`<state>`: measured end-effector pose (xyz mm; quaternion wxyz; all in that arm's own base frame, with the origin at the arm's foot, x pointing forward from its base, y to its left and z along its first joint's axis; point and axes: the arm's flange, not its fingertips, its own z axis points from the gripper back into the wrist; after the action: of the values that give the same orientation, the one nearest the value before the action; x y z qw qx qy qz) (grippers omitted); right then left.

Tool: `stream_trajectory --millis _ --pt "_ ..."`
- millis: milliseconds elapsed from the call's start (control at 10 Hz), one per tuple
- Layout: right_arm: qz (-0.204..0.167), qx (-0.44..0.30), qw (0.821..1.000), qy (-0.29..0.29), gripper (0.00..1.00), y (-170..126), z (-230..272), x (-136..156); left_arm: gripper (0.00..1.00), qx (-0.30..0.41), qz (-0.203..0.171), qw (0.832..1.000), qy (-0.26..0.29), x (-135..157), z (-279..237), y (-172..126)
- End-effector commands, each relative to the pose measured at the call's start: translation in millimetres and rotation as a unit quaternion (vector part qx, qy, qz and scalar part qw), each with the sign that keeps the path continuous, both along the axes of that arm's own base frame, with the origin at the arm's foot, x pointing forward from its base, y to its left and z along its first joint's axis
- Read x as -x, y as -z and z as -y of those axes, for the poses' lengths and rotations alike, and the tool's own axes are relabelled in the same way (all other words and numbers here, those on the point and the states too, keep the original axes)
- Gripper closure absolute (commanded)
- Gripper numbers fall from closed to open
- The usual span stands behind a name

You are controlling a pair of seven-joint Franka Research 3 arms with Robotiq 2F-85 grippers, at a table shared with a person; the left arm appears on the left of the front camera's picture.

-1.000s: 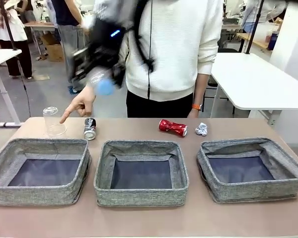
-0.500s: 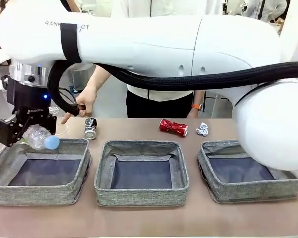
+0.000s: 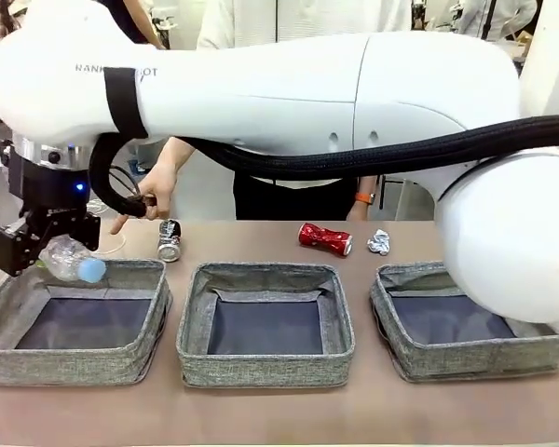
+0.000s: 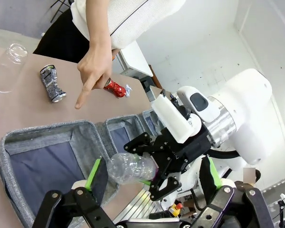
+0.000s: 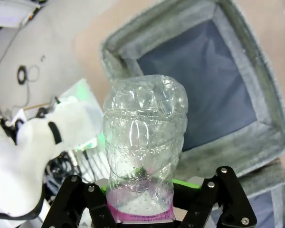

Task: Sort the waste into the appropriate baskets.
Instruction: Place the picked waste into the Fabric basket indicated by the person.

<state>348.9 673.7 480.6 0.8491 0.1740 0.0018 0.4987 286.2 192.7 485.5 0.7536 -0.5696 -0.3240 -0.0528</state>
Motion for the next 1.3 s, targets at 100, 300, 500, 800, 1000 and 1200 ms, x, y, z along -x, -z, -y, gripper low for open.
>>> stream_trajectory --millis 100,300,500,800,1000,1200 --pt "0.031 0.005 0.999 0.003 1.00 3.5 11.7 0.1 0.00 0.006 0.014 1.000 0.000 -0.3 -0.2 -1.4" --pt "0.032 0.009 0.999 0.009 0.44 5.0 13.8 -1.3 0.00 0.006 0.014 1.000 0.000 -0.3 -0.2 -1.4" --pt "0.047 0.021 0.998 0.037 0.00 5.8 17.7 -3.7 0.00 0.006 0.014 1.000 0.000 -0.3 -0.2 -1.4" --pt "0.060 0.024 0.996 0.058 0.00 5.2 24.1 -5.8 0.00 0.006 0.014 1.000 0.000 -0.3 -0.2 -1.4" --pt "0.062 0.022 0.995 0.070 0.00 5.3 27.3 -7.0 0.00 0.006 0.014 1.000 0.000 -0.3 -0.2 -1.4" --pt "0.053 0.017 0.996 0.073 0.00 6.6 28.2 -8.1 0.00 0.006 0.014 1.000 0.000 -0.3 -0.2 -1.4"
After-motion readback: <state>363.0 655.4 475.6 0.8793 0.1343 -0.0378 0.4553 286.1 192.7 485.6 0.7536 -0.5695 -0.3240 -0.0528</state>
